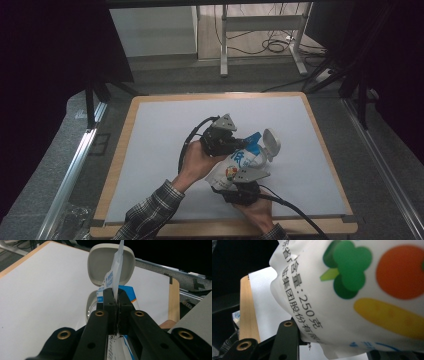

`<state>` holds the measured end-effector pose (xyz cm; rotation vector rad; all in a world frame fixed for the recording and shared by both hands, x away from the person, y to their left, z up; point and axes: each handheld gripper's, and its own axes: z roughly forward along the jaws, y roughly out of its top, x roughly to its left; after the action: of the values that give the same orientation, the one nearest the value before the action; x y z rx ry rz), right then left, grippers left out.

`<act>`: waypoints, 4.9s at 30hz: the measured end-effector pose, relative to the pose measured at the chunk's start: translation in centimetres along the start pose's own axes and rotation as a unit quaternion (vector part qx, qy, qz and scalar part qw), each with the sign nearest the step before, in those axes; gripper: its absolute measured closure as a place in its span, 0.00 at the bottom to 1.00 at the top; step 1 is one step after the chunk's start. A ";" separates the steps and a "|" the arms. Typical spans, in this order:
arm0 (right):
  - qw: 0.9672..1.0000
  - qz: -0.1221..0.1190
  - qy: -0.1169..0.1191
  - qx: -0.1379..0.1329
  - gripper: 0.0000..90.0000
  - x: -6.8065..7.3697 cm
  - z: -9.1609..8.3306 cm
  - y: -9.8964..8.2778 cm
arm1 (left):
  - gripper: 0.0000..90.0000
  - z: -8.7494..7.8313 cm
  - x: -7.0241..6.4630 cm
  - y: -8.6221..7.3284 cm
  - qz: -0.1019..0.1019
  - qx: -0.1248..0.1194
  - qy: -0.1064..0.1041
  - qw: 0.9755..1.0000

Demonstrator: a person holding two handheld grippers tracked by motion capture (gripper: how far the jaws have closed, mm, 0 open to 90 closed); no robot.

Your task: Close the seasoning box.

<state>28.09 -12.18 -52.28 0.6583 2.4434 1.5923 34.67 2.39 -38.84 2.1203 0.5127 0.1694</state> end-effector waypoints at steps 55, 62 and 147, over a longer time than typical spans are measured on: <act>0.996 0.047 0.063 -0.029 0.68 -0.1 -0.7 1.2 | 0.98 2.6 1.3 1.6 -0.025 0.051 0.012 0.998; 0.996 0.053 0.067 -0.032 0.68 -0.1 -0.8 1.4 | 0.98 2.8 1.5 1.8 -0.028 0.058 0.012 0.998; 0.992 0.072 0.085 -0.052 0.68 0.0 -1.4 2.3 | 0.97 3.6 2.7 3.0 -0.066 0.103 -0.004 0.992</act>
<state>28.24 -12.54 -49.58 0.7262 2.4577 1.8884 39.07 -0.66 -38.66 2.2767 0.6894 0.0338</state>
